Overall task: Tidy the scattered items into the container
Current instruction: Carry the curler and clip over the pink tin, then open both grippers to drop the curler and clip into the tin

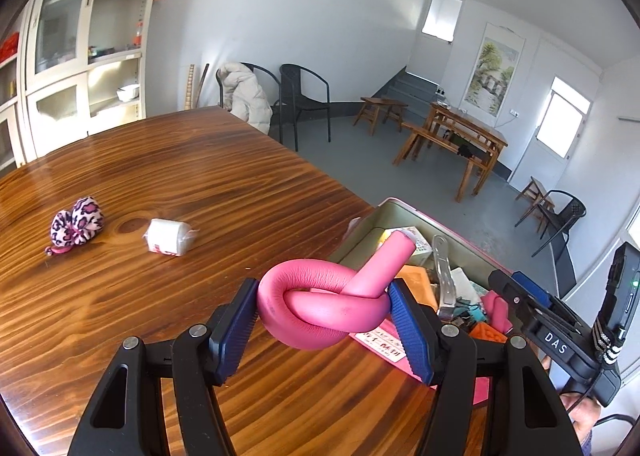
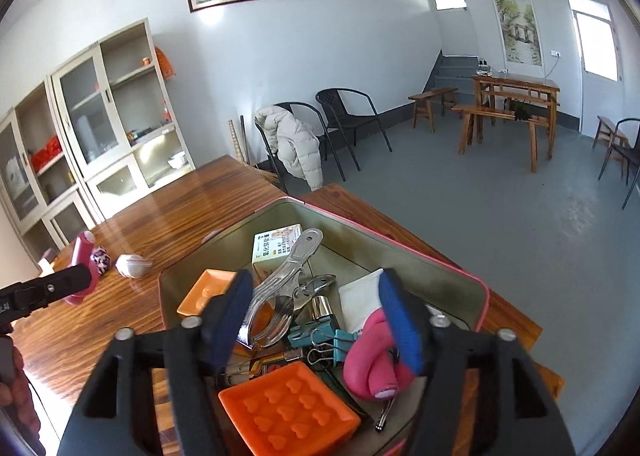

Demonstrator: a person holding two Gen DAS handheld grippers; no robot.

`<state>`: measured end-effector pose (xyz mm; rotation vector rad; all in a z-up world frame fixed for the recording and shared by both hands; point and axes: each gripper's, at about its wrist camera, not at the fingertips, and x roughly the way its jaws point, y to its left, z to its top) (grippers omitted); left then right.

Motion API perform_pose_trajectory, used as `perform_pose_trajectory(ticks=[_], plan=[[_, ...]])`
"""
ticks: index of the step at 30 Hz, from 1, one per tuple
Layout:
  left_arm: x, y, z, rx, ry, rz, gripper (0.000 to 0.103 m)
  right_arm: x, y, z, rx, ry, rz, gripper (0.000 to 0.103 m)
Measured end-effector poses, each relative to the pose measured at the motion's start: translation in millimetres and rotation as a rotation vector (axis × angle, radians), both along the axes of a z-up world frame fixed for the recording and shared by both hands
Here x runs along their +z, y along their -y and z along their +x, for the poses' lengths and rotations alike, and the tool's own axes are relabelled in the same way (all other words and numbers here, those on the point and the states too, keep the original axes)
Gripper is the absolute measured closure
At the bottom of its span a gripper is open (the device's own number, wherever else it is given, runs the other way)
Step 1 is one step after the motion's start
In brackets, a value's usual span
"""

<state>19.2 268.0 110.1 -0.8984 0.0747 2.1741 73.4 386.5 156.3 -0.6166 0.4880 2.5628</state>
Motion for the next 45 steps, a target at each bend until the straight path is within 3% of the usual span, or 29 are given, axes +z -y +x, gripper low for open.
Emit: perform_pose_trajectory(ticks=[19, 21, 22, 23, 36, 45], plan=[[-16.7, -72.8, -16.3, -0.093, 0.056, -0.021, 0.036, -7.9, -9.8, 22.1, -0.011, -0.039, -0.019, 0.031], [-20.8, -78.3, -17.4, -0.100, 0.060, -0.031, 0.032, -9.3, -9.6, 22.1, -0.010, -0.039, -0.019, 0.030], [-23.2, -79.0, -18.0, -0.100, 0.063, -0.033, 0.022, -9.6, -9.5, 22.2, -0.010, -0.039, -0.018, 0.030], [-25.2, -78.3, -18.2, -0.099, 0.065, -0.028, 0.018, -9.5, -9.6, 21.6, -0.008, -0.038, -0.018, 0.029], [-34.9, -42.0, -33.7, -0.024, 0.122, 0.008, 0.018, -13.3, 0.0, 12.4, 0.016, -0.031, -0.032, 0.029], [-32.9, 13.0, -52.6, 0.070, 0.127, 0.032, 0.018, -3.9, 28.9, -2.1, 0.087, -0.035, 0.003, 0.029]])
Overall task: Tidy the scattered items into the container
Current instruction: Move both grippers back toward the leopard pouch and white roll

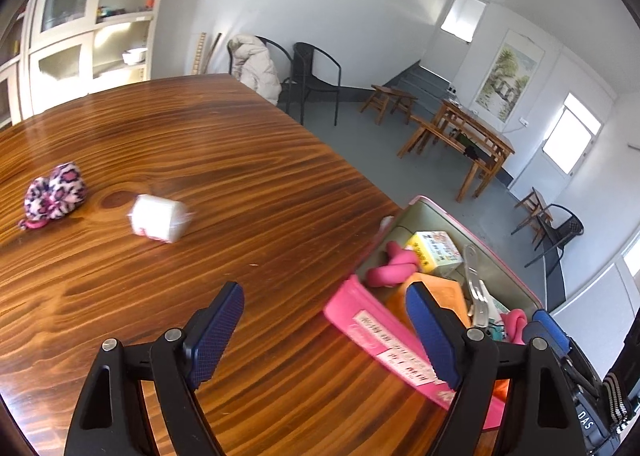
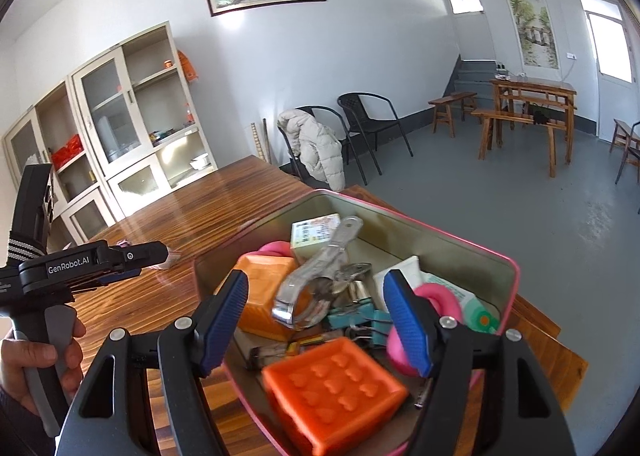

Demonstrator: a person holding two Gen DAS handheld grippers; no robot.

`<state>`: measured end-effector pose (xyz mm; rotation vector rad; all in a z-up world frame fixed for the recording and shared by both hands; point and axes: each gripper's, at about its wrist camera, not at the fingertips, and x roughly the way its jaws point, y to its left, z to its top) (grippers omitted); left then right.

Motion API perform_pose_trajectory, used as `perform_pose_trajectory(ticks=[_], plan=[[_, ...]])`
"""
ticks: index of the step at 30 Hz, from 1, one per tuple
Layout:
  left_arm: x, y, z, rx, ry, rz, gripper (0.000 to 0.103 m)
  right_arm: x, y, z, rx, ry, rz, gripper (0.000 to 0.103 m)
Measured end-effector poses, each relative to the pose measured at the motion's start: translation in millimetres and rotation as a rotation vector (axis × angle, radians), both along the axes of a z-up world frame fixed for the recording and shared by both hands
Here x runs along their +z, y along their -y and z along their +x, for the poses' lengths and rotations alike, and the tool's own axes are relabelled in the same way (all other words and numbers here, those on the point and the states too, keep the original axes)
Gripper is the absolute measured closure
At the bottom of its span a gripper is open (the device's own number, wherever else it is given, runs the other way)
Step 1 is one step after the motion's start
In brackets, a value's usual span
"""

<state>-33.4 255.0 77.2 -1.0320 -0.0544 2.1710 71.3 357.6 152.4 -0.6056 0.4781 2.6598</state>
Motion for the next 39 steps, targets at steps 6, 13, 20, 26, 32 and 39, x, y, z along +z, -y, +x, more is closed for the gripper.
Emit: perform_pose_trajectory(ticks=[6, 13, 20, 26, 32, 39], plan=[[-4.8, 57.9, -20.9, 0.138, 0.019, -0.011, 0.018, 6.1, 32.3, -17.5, 0.084, 0.002, 0.038, 0.024], [-9.8, 136.8, -42.7, 0.308, 0.035, -0.022, 0.018, 10.8, 73.7, -48.7, 0.199, 0.025, 0.078, 0.020], [-19.0, 180.4, -62.9, 0.393, 0.038, -0.061, 0.018, 5.4, 112.6, -96.3, 0.339, 0.103, 0.044, 0.019], [-24.9, 202.0, -76.7, 0.424, 0.047, -0.072, 0.018, -10.2, 136.5, -141.4, 0.384, 0.193, -0.005, 0.019], [-32.4, 213.9, -91.2, 0.443, 0.068, -0.078, 0.018, -18.8, 150.3, -174.0, 0.381, 0.216, -0.028, 0.019], [-46.2, 200.8, -121.7, 0.459, 0.077, -0.107, 0.018, -36.6, 152.8, -180.1, 0.393, 0.251, -0.030, 0.019]])
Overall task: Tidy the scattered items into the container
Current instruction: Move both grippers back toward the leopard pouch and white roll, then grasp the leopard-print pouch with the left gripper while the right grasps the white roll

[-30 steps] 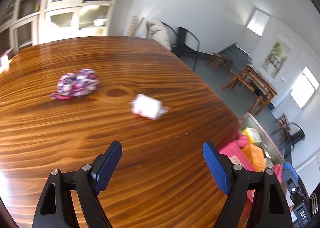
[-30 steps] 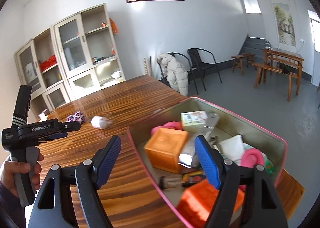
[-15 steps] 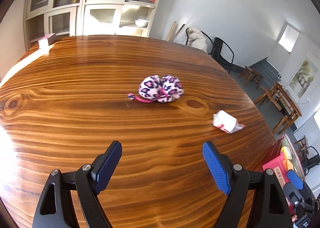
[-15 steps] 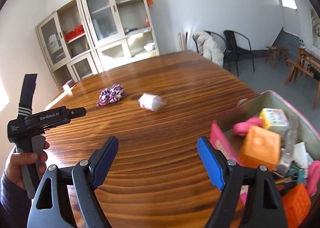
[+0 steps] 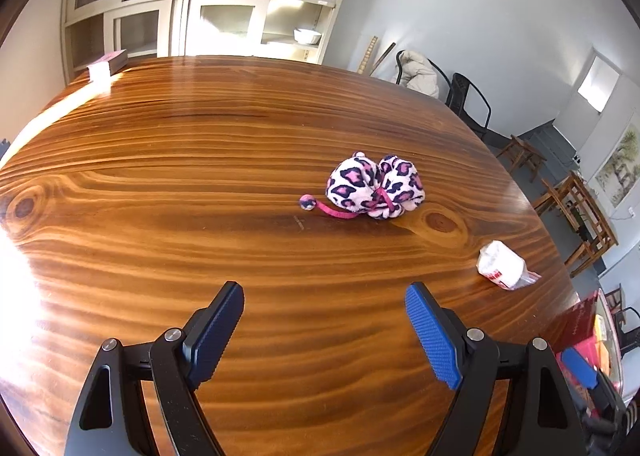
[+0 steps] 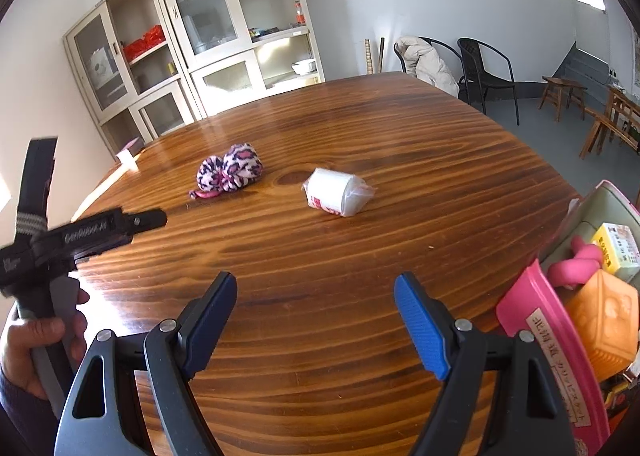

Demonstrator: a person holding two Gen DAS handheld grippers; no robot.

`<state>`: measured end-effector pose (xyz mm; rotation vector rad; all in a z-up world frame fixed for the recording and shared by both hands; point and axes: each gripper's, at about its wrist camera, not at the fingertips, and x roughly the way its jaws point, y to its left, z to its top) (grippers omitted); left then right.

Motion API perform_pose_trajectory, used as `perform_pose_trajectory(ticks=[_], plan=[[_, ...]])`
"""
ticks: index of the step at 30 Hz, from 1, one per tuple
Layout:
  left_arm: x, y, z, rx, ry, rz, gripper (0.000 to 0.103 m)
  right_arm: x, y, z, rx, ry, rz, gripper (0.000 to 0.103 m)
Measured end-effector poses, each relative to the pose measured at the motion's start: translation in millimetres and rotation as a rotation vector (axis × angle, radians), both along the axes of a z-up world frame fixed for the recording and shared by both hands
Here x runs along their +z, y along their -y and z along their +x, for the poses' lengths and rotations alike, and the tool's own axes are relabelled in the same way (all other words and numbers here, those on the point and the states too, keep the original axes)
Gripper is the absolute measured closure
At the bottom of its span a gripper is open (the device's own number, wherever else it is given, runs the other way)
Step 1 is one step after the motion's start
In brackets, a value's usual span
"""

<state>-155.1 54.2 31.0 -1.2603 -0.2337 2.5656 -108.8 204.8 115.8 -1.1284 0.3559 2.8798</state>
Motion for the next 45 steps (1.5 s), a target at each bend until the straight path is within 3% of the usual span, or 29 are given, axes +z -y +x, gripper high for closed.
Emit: perform_pose_trajectory(ticks=[7, 13, 23, 24, 26, 27, 31, 34, 36, 37, 38, 40, 45], plan=[[0.3, -43.2, -36.8, -0.023, -0.030, -0.039, 0.018, 4.6, -18.6, 6.9, -0.015, 0.000, -0.058, 0.019], [-3.5, -59.3, -63.4, 0.089, -0.111, -0.185, 0.018, 8.2, -20.3, 10.1, -0.015, -0.004, -0.072, 0.019], [-3.3, -60.5, -82.2, -0.013, -0.086, -0.049, 0.018, 5.5, -9.5, 9.6, 0.002, -0.002, -0.033, 0.019], [-3.0, -62.3, -83.2, -0.022, -0.086, -0.051, 0.018, 3.8, -8.5, 8.6, 0.003, 0.004, -0.031, 0.019], [-5.7, -69.2, -87.5, -0.034, -0.070, -0.081, 0.005, 0.9, -7.0, 7.0, 0.004, 0.015, -0.027, 0.019], [-7.7, -70.7, -89.2, -0.031, -0.072, -0.096, 0.004, -0.3, -6.6, 6.5, 0.003, 0.018, -0.024, 0.019], [-17.5, -73.9, -94.8, -0.035, -0.035, -0.124, 0.004, -3.3, -5.1, 5.5, 0.000, 0.024, -0.012, 0.019], [-20.4, -67.0, -98.9, -0.021, -0.011, -0.082, 0.004, -4.6, -5.5, 4.9, -0.004, 0.025, -0.006, 0.019], [-20.7, -64.1, -98.0, -0.013, -0.014, -0.075, 0.007, -5.2, -6.7, 4.6, -0.012, 0.023, 0.000, 0.019], [-20.2, -63.8, -96.9, -0.011, -0.019, -0.080, 0.019, -5.4, -7.5, 4.5, -0.017, 0.021, 0.003, 0.019], [-19.5, -64.0, -95.8, -0.011, -0.024, -0.087, 0.038, -5.7, -8.2, 4.4, -0.021, 0.019, 0.006, 0.019], [-18.0, -62.7, -94.1, -0.010, -0.018, -0.076, 0.054, -6.1, -9.1, 3.9, -0.032, 0.012, 0.020, 0.019], [-17.1, -48.4, -96.3, 0.017, -0.013, -0.042, 0.055, -8.7, -7.8, 0.0, -0.050, -0.003, 0.079, 0.019]])
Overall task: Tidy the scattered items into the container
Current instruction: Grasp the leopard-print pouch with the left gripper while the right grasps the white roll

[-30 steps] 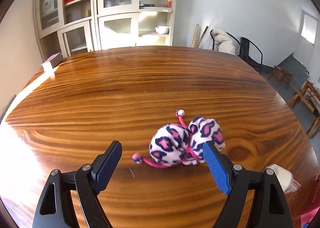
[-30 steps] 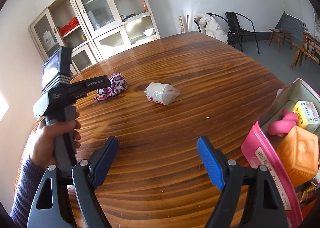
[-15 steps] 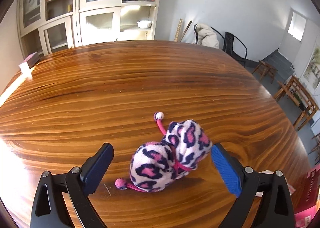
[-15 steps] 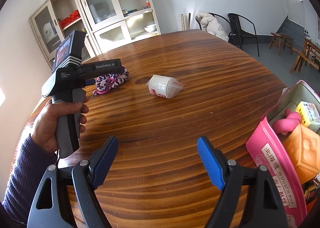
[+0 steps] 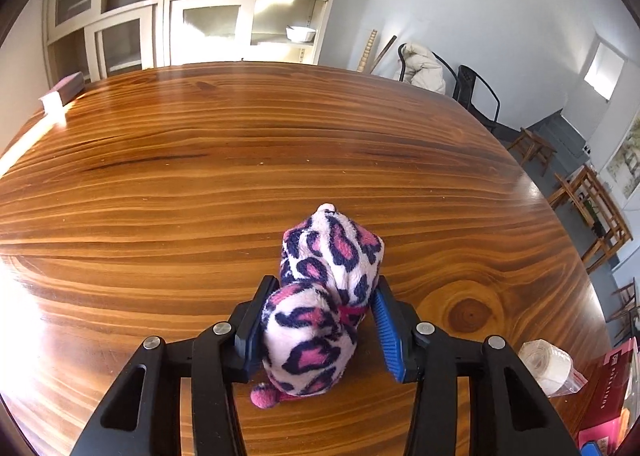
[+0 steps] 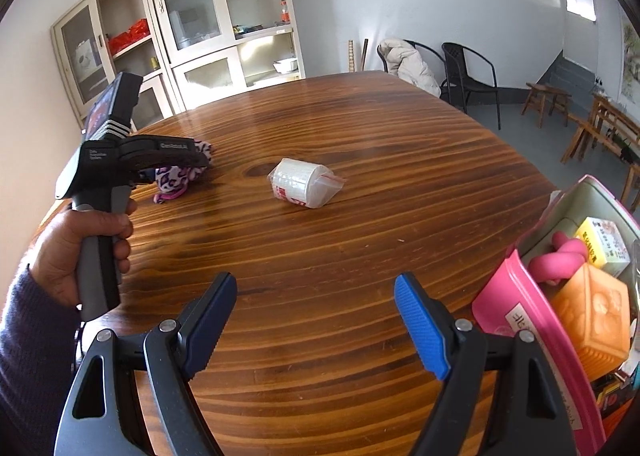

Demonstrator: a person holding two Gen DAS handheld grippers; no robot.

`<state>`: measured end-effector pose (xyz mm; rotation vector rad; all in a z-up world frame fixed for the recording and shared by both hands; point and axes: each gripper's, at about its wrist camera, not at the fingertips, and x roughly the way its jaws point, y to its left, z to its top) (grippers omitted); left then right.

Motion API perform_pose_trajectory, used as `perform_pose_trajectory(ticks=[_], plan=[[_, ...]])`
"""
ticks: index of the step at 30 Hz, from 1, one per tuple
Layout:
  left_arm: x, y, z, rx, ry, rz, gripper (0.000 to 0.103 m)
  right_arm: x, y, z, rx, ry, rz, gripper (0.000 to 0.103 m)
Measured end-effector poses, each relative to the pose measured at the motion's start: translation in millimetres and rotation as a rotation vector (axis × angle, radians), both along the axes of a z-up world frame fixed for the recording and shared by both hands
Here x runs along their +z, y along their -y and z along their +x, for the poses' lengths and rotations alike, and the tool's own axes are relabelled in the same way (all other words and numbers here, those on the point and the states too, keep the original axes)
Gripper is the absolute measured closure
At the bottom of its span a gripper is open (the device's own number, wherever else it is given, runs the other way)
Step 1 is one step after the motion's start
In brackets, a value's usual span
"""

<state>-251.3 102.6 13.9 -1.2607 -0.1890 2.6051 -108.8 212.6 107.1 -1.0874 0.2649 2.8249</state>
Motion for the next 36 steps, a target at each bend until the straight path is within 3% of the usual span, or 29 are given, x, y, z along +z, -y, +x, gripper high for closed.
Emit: perform_pose_trajectory(ticks=[9, 14, 22, 23, 25, 36], plan=[[11.4, 16.8, 5.8, 0.052, -0.038, 0.024, 0.055, 11.1, -2.8, -31.7, -0.031, 0.004, -0.001, 0.019], [8.0, 21.3, 1.3, 0.060, -0.010, 0.046, 0.055, 20.0, -1.3, -69.8, -0.058, 0.009, 0.005, 0.019], [4.9, 12.2, 2.5, 0.027, 0.002, 0.038, 0.055, 4.2, 9.1, -123.1, -0.107, 0.087, 0.057, 0.019], [4.7, 11.8, 2.6, 0.026, 0.003, 0.038, 0.055, 0.9, 10.5, -125.9, -0.110, 0.098, 0.067, 0.021], [3.7, 11.3, 2.9, 0.025, 0.005, 0.037, 0.055, -5.1, 12.7, -129.0, -0.113, 0.123, 0.097, 0.050], [3.7, 4.8, 6.1, 0.006, 0.006, 0.034, 0.055, 19.2, 17.6, -73.7, -0.033, 0.028, 0.042, 0.052]])
